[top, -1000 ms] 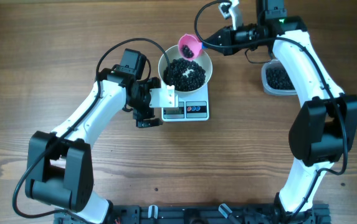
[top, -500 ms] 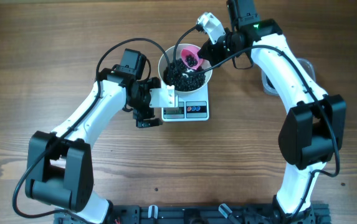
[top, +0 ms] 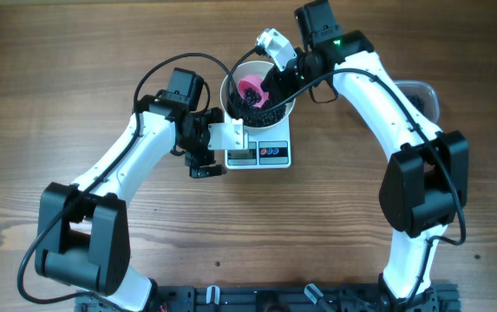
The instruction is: Scoop item into bowl and weigh 150g on scale
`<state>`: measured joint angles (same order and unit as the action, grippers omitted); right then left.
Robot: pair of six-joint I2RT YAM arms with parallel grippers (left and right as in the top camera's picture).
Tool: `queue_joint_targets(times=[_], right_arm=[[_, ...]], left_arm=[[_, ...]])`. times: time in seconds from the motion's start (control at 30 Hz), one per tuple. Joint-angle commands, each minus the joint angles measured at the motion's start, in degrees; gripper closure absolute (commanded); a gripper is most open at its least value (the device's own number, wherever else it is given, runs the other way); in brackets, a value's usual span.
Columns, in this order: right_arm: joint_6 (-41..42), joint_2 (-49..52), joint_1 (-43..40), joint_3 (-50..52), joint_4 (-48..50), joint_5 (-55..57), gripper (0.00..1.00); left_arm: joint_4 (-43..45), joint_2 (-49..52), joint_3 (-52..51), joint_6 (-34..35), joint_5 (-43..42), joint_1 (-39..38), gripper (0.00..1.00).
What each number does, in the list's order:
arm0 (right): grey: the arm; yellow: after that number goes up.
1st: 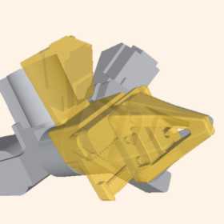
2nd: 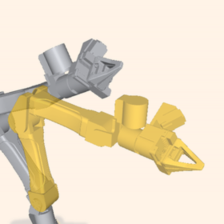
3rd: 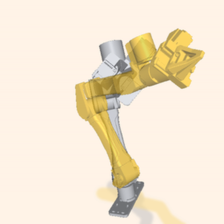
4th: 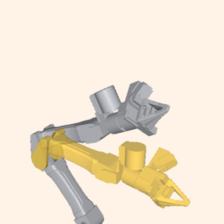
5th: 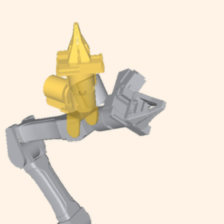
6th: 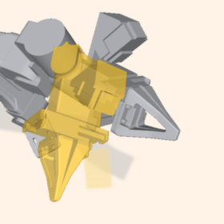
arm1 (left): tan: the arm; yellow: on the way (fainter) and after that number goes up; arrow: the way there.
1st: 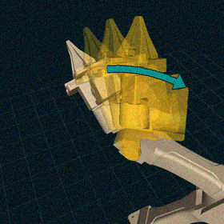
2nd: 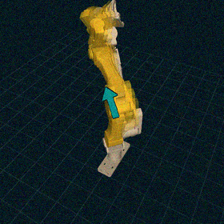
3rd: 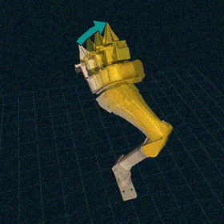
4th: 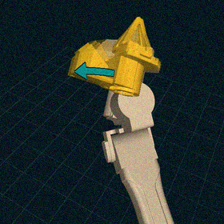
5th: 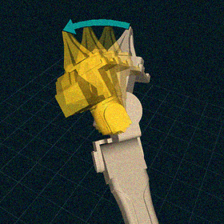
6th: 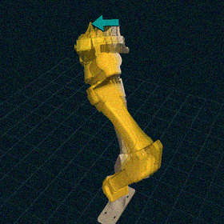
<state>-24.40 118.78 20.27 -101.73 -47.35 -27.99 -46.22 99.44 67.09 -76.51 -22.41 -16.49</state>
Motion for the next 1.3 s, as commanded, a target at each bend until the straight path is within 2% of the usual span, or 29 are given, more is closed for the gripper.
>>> queue_joint_targets(times=[0.0, 0.17, 0.33, 0.43, 0.67, 0.77, 0.87, 1.07, 1.17, 1.27], right_arm=[[-1.1, 2.4, 0.1, 0.2, -1.3, 3.0, 0.96], [-1.2, 2.7, 0.1, 0.2, 1.9, 10.6, 0.96], [-2.6, 2.7, 0.2, 0.2, 1.1, 9.6, 0.96], [-2.6, 2.7, 0.1, 0.2, -2.7, 4.2, 0.96], [-2.6, 2.7, 0.1, 0.2, -3.2, -8.4, 0.96], [-2.6, 2.7, -0.1, 0.2, -3.7, -9.3, 0.96], [-2.2, 2.7, -2.9, 0.2, -4.3, -18.7, 0.96], [10.3, 2.7, -10.7, 0.2, -2.4, -29.0, 0.96], [13.1, 2.7, -13.3, 0.2, -2.4, -33.9, 0.96], [14.1, 2.7, -13.7, 0.2, -2.2, -33.9, 0.96]], left_arm=[[0.0, 0.6, -0.5, -1.1, -1.1, 0.2, 0.0], [0.0, 0.6, -0.5, -1.1, -1.1, 0.2, 0.0], [0.0, 0.6, -0.5, -1.1, -1.1, 0.2, 0.0], [0.0, 0.6, -0.5, -1.1, -1.1, 0.2, 0.0], [0.0, 0.6, -0.5, -1.1, -1.1, 0.2, 0.0], [0.0, 0.6, -0.5, -1.1, -1.1, 0.2, 0.0], [0.0, 0.6, -0.5, -1.1, -1.1, 0.2, 0.0], [0.0, 0.6, -0.5, -1.1, -1.1, 0.2, 0.0], [0.0, 0.6, -0.5, -1.1, -1.1, 0.2, 0.0], [0.0, 0.6, -0.5, -1.1, -1.1, 0.2, 0.0]])
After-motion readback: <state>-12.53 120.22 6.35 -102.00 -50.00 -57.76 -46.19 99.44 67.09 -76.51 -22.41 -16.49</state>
